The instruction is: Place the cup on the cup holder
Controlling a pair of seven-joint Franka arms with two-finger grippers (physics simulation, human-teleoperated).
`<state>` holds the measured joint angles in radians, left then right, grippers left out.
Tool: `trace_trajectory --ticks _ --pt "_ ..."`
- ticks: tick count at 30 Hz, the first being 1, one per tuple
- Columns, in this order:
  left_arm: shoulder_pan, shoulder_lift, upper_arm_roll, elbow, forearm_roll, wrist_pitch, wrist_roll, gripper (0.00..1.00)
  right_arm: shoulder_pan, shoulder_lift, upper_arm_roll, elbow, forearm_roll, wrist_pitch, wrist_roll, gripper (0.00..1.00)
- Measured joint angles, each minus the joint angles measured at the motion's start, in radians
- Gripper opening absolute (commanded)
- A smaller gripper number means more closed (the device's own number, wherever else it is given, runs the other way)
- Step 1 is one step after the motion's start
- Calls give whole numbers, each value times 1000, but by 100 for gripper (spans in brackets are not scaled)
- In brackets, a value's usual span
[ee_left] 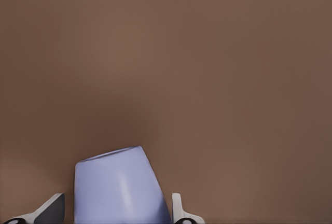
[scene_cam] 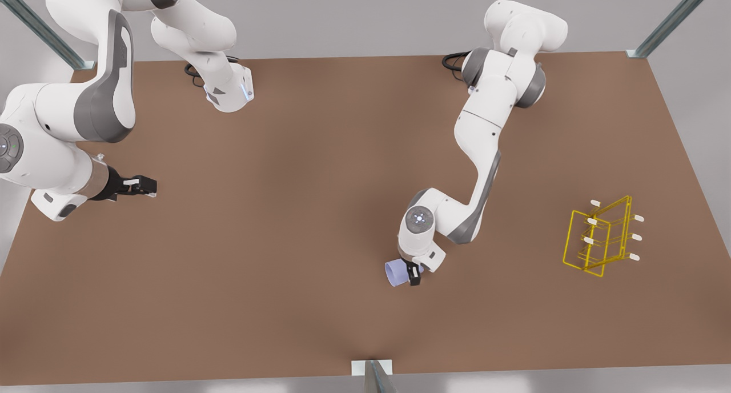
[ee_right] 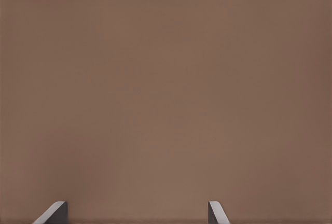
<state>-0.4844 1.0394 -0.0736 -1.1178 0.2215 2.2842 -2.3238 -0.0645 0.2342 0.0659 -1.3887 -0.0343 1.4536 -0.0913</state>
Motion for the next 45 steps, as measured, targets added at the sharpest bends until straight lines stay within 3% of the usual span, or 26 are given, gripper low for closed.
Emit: trace_trajectory --ticks 15,16,17,26,31,40,45 --pt "-1 28 -5 20 -8 40 -1 100 5 18 0 0 2 5 -3 100" --pt "-2 28 -5 20 -8 42 -1 94 9 23 0 -1 3 7 -4 100" --pt "-4 28 -5 20 -9 44 -1 77 8 34 0 -4 4 8 -4 100" --pt "-6 -66 -30 20 -12 -2 10 80 -36 9 7 53 12 93 -9 100" --pt "-62 -131 -38 22 61 -165 24 80 -49 13 30 43 26 152 -9 100" --pt "-244 -124 -29 16 630 -782 63 80 -84 23 34 25 56 190 -12 100" --pt "-241 -65 119 6 853 -992 83 80 -80 34 34 26 56 213 -13 100"
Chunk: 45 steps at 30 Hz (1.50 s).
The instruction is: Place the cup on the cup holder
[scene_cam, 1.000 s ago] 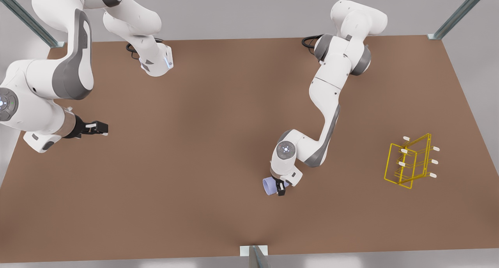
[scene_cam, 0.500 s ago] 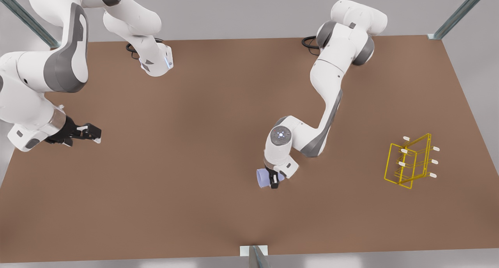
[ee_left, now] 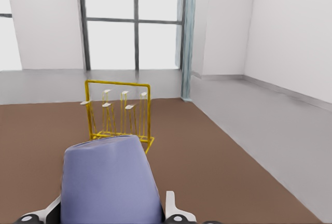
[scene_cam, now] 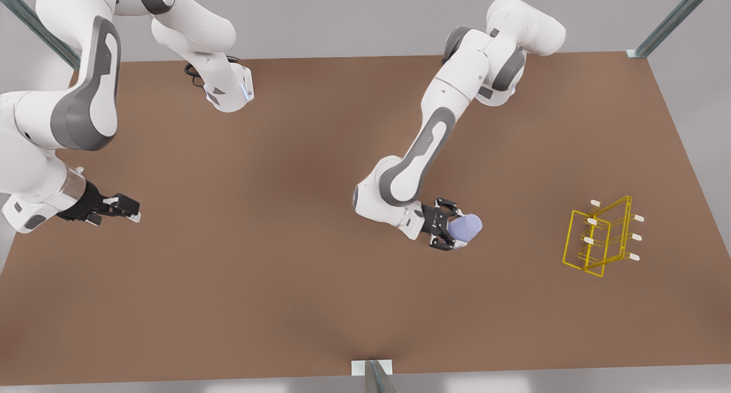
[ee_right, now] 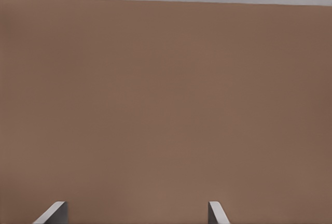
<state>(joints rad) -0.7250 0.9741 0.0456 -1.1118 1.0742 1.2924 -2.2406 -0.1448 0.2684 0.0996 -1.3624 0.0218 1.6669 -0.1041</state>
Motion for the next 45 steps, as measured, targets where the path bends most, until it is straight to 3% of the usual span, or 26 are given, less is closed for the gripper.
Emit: trace_trajectory --ticks 7,24,45 --pt "109 12 39 -34 180 -84 15 80 -2 1 0 -3 0 15 -1 100" --pt "383 32 40 -124 431 66 13 81 -9 13 0 -5 2 22 -3 100" --pt "388 -80 34 -386 501 126 -46 81 -9 30 0 -7 3 20 -3 100"
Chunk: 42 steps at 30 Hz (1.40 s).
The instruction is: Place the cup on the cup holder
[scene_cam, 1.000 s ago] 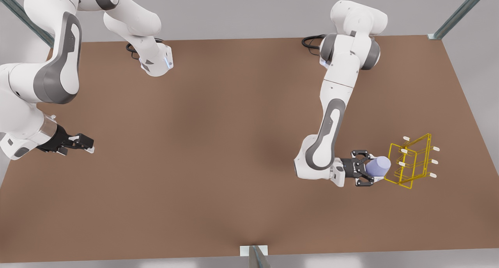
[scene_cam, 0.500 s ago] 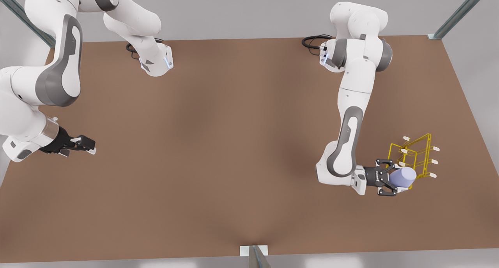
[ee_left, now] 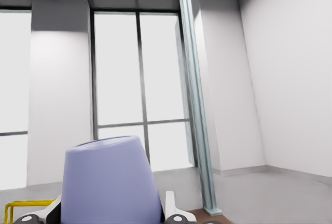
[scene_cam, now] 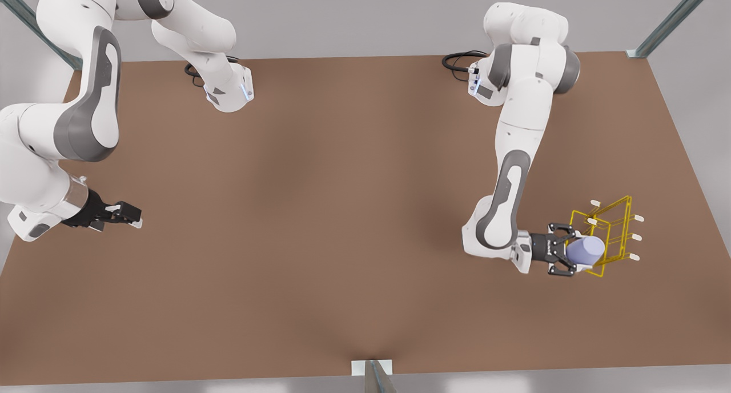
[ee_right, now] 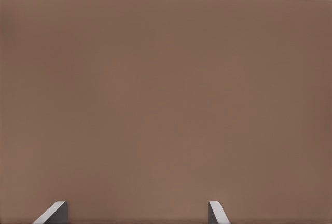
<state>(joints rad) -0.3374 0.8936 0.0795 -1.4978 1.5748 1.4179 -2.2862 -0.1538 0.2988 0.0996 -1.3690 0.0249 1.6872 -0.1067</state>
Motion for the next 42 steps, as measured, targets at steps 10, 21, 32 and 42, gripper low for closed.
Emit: trace_trajectory --ticks 10,21,32,42 --pt "6 -41 -1 -84 1 -3 -44 81 -4 -5 0 -11 -1 0 0 100" --pt "27 -73 2 -172 40 1 -94 81 -14 1 0 -12 -7 1 -1 100" --pt "52 -68 1 -173 85 14 -130 81 -15 9 0 -11 -9 26 -1 100" --pt "55 -70 1 -200 91 18 -160 81 -17 -6 11 -22 -13 32 -2 100"
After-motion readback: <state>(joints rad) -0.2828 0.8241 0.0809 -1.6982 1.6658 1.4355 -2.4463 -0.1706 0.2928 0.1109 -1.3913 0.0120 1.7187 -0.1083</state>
